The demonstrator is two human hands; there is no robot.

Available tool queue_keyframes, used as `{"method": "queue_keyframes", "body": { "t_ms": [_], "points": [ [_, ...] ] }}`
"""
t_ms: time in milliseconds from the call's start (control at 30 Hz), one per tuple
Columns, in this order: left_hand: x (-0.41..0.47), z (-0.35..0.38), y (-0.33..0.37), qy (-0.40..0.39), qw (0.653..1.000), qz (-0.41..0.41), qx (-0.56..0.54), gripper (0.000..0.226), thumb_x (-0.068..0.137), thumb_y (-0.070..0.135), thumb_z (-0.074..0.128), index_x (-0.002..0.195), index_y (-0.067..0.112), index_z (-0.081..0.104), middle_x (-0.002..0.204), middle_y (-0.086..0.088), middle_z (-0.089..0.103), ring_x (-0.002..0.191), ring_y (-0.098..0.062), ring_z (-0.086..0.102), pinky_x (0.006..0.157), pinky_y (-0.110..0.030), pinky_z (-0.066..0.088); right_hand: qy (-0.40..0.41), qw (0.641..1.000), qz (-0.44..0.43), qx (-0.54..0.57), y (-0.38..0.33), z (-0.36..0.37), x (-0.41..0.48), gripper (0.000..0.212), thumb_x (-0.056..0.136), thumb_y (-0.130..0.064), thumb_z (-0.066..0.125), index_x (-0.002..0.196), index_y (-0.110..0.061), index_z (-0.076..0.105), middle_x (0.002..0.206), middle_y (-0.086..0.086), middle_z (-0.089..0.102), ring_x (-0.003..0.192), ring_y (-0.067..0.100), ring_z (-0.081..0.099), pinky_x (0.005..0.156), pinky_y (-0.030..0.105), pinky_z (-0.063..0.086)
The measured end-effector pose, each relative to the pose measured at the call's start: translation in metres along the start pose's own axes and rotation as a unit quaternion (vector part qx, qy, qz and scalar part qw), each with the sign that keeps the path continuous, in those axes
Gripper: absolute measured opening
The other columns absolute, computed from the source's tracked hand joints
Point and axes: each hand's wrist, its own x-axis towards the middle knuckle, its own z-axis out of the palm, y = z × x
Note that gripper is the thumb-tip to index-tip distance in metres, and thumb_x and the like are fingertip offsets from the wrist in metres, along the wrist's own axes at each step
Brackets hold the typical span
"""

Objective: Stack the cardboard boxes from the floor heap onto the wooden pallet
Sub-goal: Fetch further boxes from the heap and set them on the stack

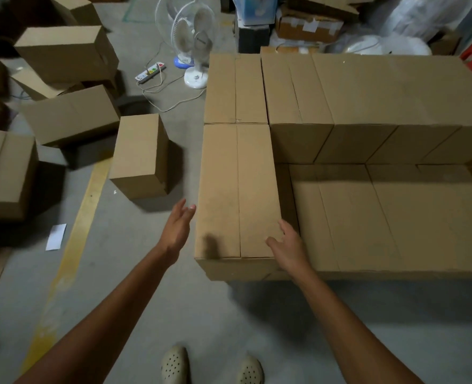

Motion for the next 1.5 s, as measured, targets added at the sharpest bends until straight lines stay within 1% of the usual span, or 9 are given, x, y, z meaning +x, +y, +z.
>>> {"method": "queue_keyframes", "body": {
  "t_ms": [133, 333, 433, 533, 633, 767, 933, 1233, 1500],
  "points": [
    [-0.089, -0.027, 0.028, 0.065, 0.992, 0.091, 0.065, 0.063, 0.102, 0.053, 0.041, 0.158, 0.030, 0.024, 0.164, 0.003, 0.026, 0.148, -0.020, 0.029, 0.117, -0.046, 0.028, 0.010, 0.995, -0.065, 0.072, -0.051, -0.004, -0.083, 0.065, 0.096, -0.017, 0.063, 0.154, -0.020, 0.034, 0.158, 0.001, 0.037, 0.138, 0.021, 0.044, 0.112, 0.038, 0.040],
    [-0.202, -0.071, 0.029, 0.138, 0.977, 0.144, 0.073, 0.059, 0.102, 0.053, 0.042, 0.156, 0.031, 0.029, 0.162, 0.007, 0.031, 0.144, -0.013, 0.034, 0.113, -0.036, 0.033, 0.007, 0.981, -0.152, 0.118, -0.097, 0.011, -0.193, 0.059, 0.096, -0.021, 0.064, 0.150, -0.024, 0.040, 0.152, -0.004, 0.045, 0.133, 0.013, 0.048, 0.084, 0.007, 0.040],
    [-0.241, -0.091, 0.013, 0.151, 0.965, 0.169, 0.133, 0.065, 0.098, 0.058, 0.038, 0.156, 0.031, 0.028, 0.161, 0.010, 0.030, 0.143, -0.008, 0.033, 0.112, -0.033, 0.032, -0.018, 0.977, -0.182, 0.113, -0.099, 0.024, -0.221, 0.056, 0.097, -0.024, 0.063, 0.148, -0.027, 0.042, 0.149, -0.007, 0.046, 0.133, 0.008, 0.047, 0.090, 0.012, 0.042],
    [-0.261, -0.119, -0.005, 0.163, 0.951, 0.176, 0.194, 0.063, 0.099, 0.055, 0.039, 0.156, 0.031, 0.028, 0.156, 0.019, 0.027, 0.141, -0.003, 0.030, 0.111, -0.029, 0.029, -0.048, 0.972, -0.218, 0.067, -0.100, 0.045, -0.231, 0.052, 0.096, -0.027, 0.063, 0.142, -0.037, 0.041, 0.147, -0.006, 0.048, 0.130, 0.007, 0.048, 0.100, 0.028, 0.048],
    [-0.265, -0.155, -0.021, 0.174, 0.941, 0.168, 0.236, 0.063, 0.098, 0.050, 0.043, 0.155, 0.026, 0.030, 0.158, 0.009, 0.033, 0.141, -0.003, 0.029, 0.112, -0.026, 0.025, -0.074, 0.965, -0.250, -0.009, -0.108, 0.073, -0.229, 0.052, 0.094, -0.035, 0.061, 0.143, -0.034, 0.043, 0.148, -0.005, 0.048, 0.131, 0.007, 0.046, 0.103, 0.029, 0.047],
    [-0.248, -0.205, -0.034, 0.193, 0.940, 0.136, 0.247, 0.064, 0.097, 0.050, 0.044, 0.154, 0.025, 0.032, 0.158, 0.000, 0.037, 0.144, -0.016, 0.033, 0.112, -0.029, 0.027, -0.094, 0.955, -0.275, -0.062, -0.134, 0.121, -0.211, 0.051, 0.094, -0.030, 0.065, 0.143, -0.022, 0.050, 0.147, -0.001, 0.049, 0.133, 0.013, 0.047, 0.104, 0.026, 0.042],
    [-0.199, -0.277, -0.040, 0.195, 0.930, 0.142, 0.276, 0.064, 0.098, 0.048, 0.045, 0.154, 0.022, 0.033, 0.158, -0.001, 0.037, 0.145, -0.016, 0.031, 0.112, -0.026, 0.024, -0.095, 0.954, -0.278, -0.066, -0.190, 0.195, -0.174, 0.052, 0.090, -0.035, 0.062, 0.139, -0.018, 0.055, 0.140, 0.000, 0.055, 0.124, 0.017, 0.055, 0.098, 0.040, 0.053],
    [-0.070, -0.413, -0.032, 0.125, 0.931, 0.160, 0.303, 0.059, 0.103, 0.043, 0.049, 0.155, 0.021, 0.031, 0.158, -0.002, 0.035, 0.144, -0.016, 0.030, 0.112, -0.021, 0.020, -0.081, 0.972, -0.216, -0.036, -0.289, 0.316, -0.090, 0.045, 0.095, -0.023, 0.065, 0.139, -0.021, 0.055, 0.138, 0.000, 0.056, 0.113, 0.008, 0.053, 0.092, 0.033, 0.050],
    [0.076, -0.455, -0.009, 0.082, 0.945, 0.125, 0.290, 0.060, 0.102, 0.045, 0.047, 0.155, 0.021, 0.031, 0.159, -0.003, 0.035, 0.145, -0.021, 0.033, 0.115, -0.034, 0.029, -0.081, 0.983, -0.157, -0.045, -0.346, 0.372, 0.010, 0.044, 0.096, -0.024, 0.065, 0.138, -0.022, 0.055, 0.138, 0.003, 0.058, 0.112, 0.012, 0.057, 0.089, 0.027, 0.045]
  ]
}}
